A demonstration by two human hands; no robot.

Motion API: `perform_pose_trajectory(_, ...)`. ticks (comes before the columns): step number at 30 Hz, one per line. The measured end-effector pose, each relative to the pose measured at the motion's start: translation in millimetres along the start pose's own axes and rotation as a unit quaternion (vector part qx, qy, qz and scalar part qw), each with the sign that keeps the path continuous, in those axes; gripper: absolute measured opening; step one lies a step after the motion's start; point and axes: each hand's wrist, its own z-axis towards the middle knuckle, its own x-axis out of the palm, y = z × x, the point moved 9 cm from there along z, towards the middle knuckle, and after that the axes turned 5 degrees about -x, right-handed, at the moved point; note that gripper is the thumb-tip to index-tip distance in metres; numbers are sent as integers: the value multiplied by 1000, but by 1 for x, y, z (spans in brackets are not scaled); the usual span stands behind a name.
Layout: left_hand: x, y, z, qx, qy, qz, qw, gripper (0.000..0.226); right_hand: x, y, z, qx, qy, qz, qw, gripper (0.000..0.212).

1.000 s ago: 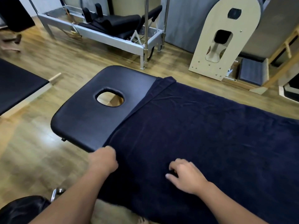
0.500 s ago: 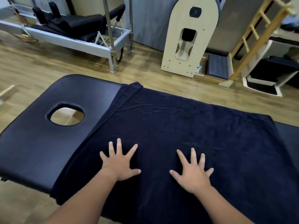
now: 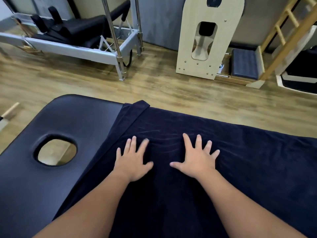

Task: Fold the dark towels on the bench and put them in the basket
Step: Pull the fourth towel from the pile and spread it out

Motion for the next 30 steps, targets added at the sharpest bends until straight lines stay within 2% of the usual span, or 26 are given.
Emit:
perform_pose_trajectory(5, -36, 12, 66, -37, -49, 5, 998, 71, -7, 8, 37, 52, 60, 7, 997, 142)
perform_pose_trajectory(7, -54, 21, 94, -63, -64, 0, 996, 74, -5, 9, 44, 71, 68, 4, 995, 148)
perform_pose_trajectory(13, -94, 72, 179, -153, -6, -46, 987, 92, -4, 10, 53, 102, 72, 7, 992, 156)
perform_pose_trajectory(15, -103, 72, 188, -166, -17, 3, 986, 89, -4, 10, 52, 104, 69, 14, 992, 156)
perform_pose_trajectory(17, -118, 36, 177, -93, -110, 82, 986, 75, -4, 11, 52, 105, 70, 21, 992, 156)
perform_pose_trajectory(19, -110, -24, 150, 61, -160, 78, 982, 63, -4, 12, 52, 104, 73, 24, 992, 157)
perform_pose_trajectory(20, -94, -51, 133, 129, -142, 59, 980, 64, -5, 11, 52, 104, 74, 22, 992, 157)
perform_pose_trajectory(21, -76, -66, 120, 159, -101, 45, 981, 70, -5, 11, 51, 100, 74, 22, 992, 156)
perform_pose_trajectory(23, -47, -76, 113, 134, -22, 46, 990, 94, -6, 8, 49, 93, 70, 22, 993, 155)
perform_pose_trajectory(25, -37, -77, 117, 106, 3, 67, 992, 110, -6, 5, 47, 87, 65, 22, 994, 154)
perform_pose_trajectory(28, -38, -82, 122, 67, 28, 72, 995, 118, -2, -5, 39, 85, 47, 33, 995, 151)
perform_pose_trajectory(30, -41, -89, 117, 25, 43, 70, 996, 116, 1, -9, 30, 67, 21, 25, 997, 141)
